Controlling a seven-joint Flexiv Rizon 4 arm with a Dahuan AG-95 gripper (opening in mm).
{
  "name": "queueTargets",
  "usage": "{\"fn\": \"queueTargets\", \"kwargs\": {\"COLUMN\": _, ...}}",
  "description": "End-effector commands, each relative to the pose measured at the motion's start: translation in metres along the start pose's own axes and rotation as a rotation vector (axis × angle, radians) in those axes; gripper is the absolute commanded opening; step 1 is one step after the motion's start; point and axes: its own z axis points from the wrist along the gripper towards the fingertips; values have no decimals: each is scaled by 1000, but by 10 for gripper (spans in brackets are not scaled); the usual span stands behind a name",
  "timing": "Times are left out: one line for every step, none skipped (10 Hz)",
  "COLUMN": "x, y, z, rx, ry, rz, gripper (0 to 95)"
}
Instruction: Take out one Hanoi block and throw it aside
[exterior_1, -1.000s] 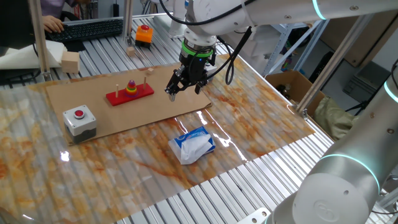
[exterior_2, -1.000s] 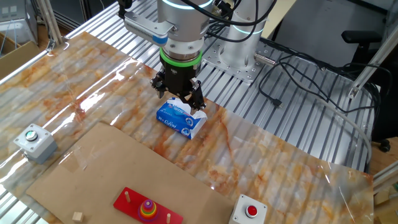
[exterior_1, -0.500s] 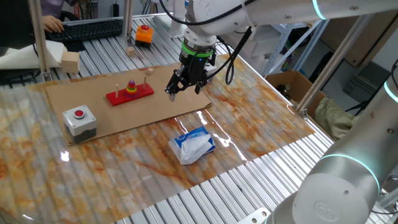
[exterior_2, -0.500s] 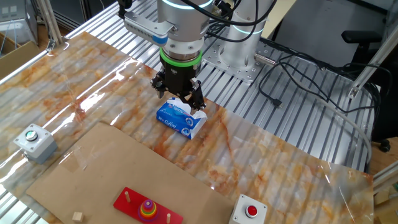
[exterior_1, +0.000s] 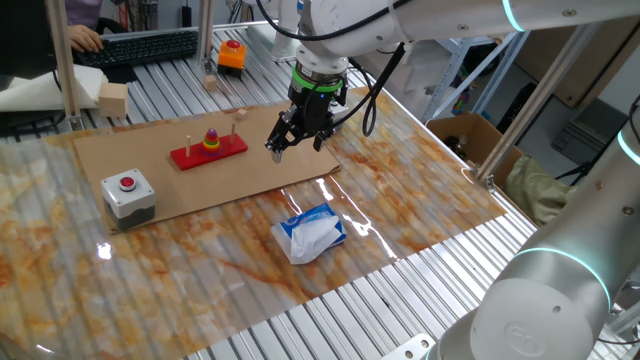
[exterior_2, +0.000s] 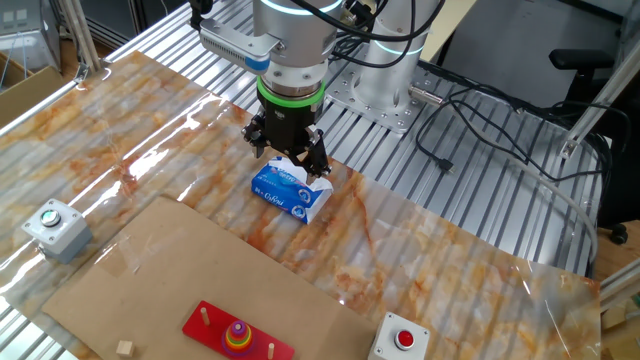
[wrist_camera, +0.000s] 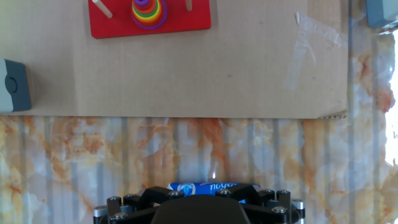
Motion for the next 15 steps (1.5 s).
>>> {"fn": "queueTargets", "kwargs": {"x": 0, "y": 0, "z": 0, "rx": 0, "ry": 0, "rz": 0, "gripper": 950}}
{"fn": "queueTargets", "kwargs": {"x": 0, "y": 0, "z": 1, "rx": -133, "ry": -19, "rz": 494, "gripper": 0}}
{"fn": "queueTargets", "kwargs": {"x": 0, "y": 0, "z": 1, "rx": -134, "ry": -19, "rz": 517, "gripper": 0}}
{"fn": "queueTargets", "kwargs": {"x": 0, "y": 0, "z": 1, "rx": -133, "ry": -18, "rz": 534, "gripper": 0}}
{"fn": "queueTargets", "kwargs": {"x": 0, "y": 0, "z": 1, "rx": -132, "ry": -18, "rz": 535, "gripper": 0}}
{"fn": "queueTargets", "kwargs": {"x": 0, "y": 0, "z": 1, "rx": -130, "ry": -16, "rz": 524, "gripper": 190}}
{"fn": "queueTargets", "kwargs": {"x": 0, "y": 0, "z": 1, "rx": -127, "ry": -16, "rz": 523, "gripper": 190}}
{"fn": "queueTargets", "kwargs": {"x": 0, "y": 0, "z": 1, "rx": -124, "ry": -17, "rz": 521, "gripper": 190}}
{"fn": "queueTargets", "kwargs": {"x": 1, "y": 1, "z": 1, "rx": -123, "ry": -18, "rz": 522, "gripper": 190}}
{"fn": "queueTargets", "kwargs": {"x": 1, "y": 4, "z": -1, "rx": -126, "ry": -18, "rz": 536, "gripper": 190}}
{"fn": "queueTargets", "kwargs": {"x": 1, "y": 9, "z": -4, "rx": -125, "ry": -19, "rz": 540, "gripper": 190}}
{"fn": "queueTargets", "kwargs": {"x": 2, "y": 16, "z": -7, "rx": -118, "ry": -22, "rz": 536, "gripper": 190}}
{"fn": "queueTargets", "kwargs": {"x": 2, "y": 19, "z": -9, "rx": -112, "ry": -23, "rz": 526, "gripper": 190}}
{"fn": "queueTargets", "kwargs": {"x": 2, "y": 23, "z": -11, "rx": -90, "ry": -29, "rz": 489, "gripper": 190}}
{"fn": "queueTargets", "kwargs": {"x": 2, "y": 24, "z": -12, "rx": -63, "ry": -37, "rz": 470, "gripper": 190}}
